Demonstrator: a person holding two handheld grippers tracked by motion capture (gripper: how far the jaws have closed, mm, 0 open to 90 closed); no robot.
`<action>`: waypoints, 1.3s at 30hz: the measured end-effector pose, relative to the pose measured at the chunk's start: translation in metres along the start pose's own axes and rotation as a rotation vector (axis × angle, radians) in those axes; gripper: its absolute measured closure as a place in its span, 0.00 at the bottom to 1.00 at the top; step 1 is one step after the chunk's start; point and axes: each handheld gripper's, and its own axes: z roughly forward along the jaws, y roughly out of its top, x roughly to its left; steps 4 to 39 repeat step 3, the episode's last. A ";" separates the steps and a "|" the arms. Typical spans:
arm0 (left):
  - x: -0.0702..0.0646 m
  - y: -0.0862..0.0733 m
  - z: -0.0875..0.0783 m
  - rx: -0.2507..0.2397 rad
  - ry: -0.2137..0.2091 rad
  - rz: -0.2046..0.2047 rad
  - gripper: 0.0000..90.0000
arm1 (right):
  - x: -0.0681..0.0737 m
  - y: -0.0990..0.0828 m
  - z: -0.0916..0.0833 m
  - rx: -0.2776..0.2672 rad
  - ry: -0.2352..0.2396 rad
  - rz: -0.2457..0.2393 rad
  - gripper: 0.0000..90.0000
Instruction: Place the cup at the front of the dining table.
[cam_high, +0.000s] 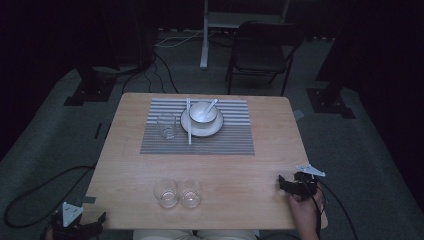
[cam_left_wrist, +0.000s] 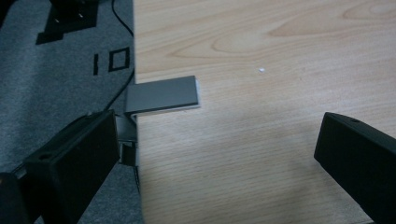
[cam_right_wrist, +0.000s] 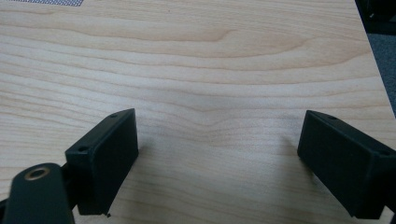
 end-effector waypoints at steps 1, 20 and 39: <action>-0.001 0.000 0.001 0.005 -0.004 0.004 0.00 | 0.000 0.000 0.000 0.000 0.000 0.000 0.13; -0.002 0.000 0.002 0.015 -0.011 0.010 0.00 | 0.000 0.000 0.000 0.000 0.000 0.000 0.13; -0.002 0.000 0.002 0.015 -0.011 0.010 0.00 | 0.000 0.000 0.000 0.000 0.000 0.000 0.13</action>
